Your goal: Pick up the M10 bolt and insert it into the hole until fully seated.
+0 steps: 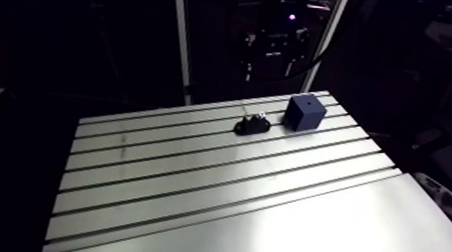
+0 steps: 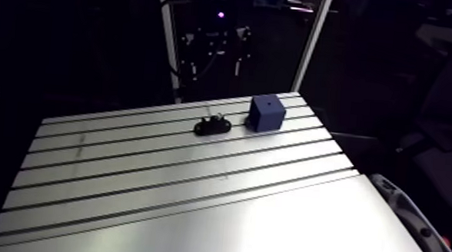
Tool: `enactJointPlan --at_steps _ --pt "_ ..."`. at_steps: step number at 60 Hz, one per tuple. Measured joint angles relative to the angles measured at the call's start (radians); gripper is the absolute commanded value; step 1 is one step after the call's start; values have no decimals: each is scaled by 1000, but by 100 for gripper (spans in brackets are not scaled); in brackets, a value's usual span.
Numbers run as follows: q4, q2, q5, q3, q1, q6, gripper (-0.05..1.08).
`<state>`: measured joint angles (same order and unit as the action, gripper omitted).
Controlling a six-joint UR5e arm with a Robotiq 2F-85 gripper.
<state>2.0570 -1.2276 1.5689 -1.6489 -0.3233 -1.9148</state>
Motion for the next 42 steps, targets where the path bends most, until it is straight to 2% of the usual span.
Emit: enactJointPlan --at_steps 19,30,36,42 --pt "25 36 0 -17 -6 2 2" --pt "37 54 1 -18 -4 6 12" --pt "40 61 3 -19 -3 16 22" --pt "41 67 6 -22 -2 31 28"
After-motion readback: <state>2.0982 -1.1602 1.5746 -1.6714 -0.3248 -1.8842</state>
